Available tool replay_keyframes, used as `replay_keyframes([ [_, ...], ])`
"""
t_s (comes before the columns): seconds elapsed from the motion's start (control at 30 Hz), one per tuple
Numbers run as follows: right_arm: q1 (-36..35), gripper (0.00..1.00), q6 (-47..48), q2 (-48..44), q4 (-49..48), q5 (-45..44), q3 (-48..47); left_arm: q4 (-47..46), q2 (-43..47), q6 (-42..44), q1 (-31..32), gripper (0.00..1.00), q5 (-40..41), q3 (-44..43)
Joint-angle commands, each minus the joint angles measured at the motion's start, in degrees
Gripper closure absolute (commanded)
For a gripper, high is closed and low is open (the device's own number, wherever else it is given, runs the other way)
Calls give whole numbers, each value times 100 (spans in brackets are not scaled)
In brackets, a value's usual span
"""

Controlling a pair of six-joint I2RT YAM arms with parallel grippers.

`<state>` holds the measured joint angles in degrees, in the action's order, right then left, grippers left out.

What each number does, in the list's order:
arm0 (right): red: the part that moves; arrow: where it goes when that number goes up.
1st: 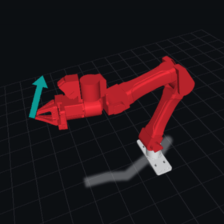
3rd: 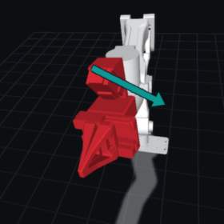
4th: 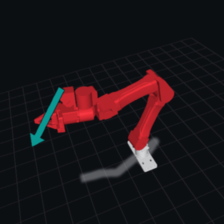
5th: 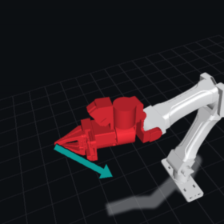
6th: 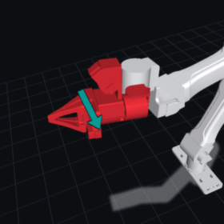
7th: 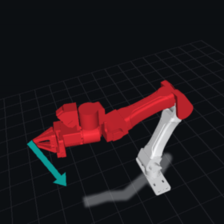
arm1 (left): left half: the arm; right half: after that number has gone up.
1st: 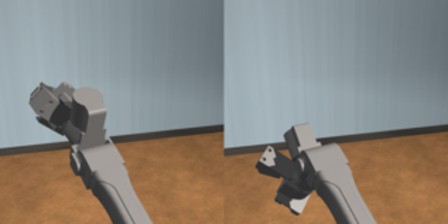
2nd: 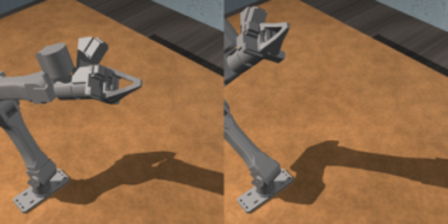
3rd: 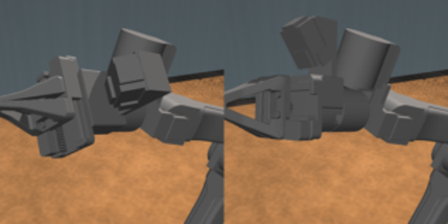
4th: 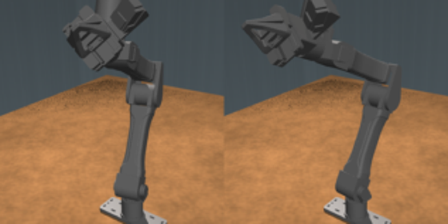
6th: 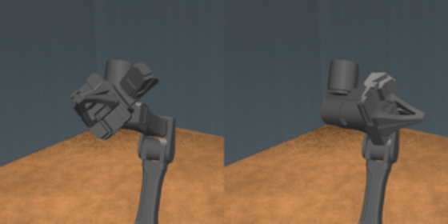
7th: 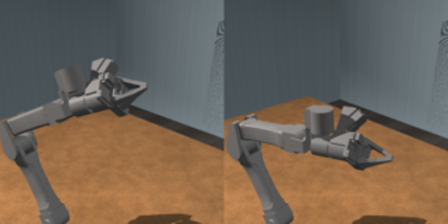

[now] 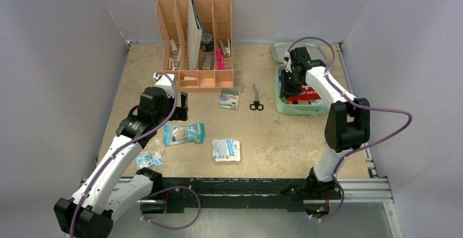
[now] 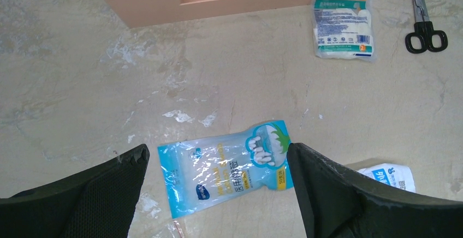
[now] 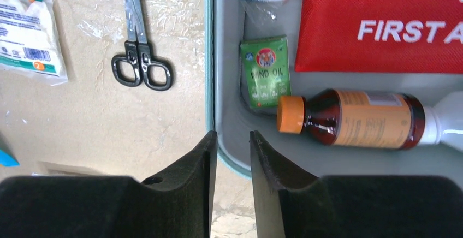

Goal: Organize the medicine kit
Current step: Adjust the medicine box at the center of the board.

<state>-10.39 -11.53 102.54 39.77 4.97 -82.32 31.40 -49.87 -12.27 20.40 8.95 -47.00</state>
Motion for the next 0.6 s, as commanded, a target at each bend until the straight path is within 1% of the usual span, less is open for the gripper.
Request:
replay_keyframes([
  [0.0, -51, 67, -416, -809, 146, -210, 252, -9, -6, -31, 33, 4, -142, -93],
  [0.07, -58, 65, -569, -1144, 0, -89, 533, 22, 10, -71, 32, 4, -283, -157],
  [0.17, -114, 65, -789, -1657, -295, 175, 1020, 170, 20, -136, 34, 4, -567, -331],
  [0.27, -287, 65, -820, -1957, -167, 456, 1281, 298, 36, -235, 34, 4, -729, -429],
  [0.33, -533, 64, -851, -2073, -63, 434, 1406, 392, 80, -329, 34, 4, -729, -460],
  [0.4, -863, 64, -1075, -2256, -187, 396, 1619, 431, 128, -398, 34, 4, -734, -452],
  [0.57, -1697, 63, -1883, -2625, -1059, 521, 2238, 546, 153, -326, 33, 4, -654, -367],
])
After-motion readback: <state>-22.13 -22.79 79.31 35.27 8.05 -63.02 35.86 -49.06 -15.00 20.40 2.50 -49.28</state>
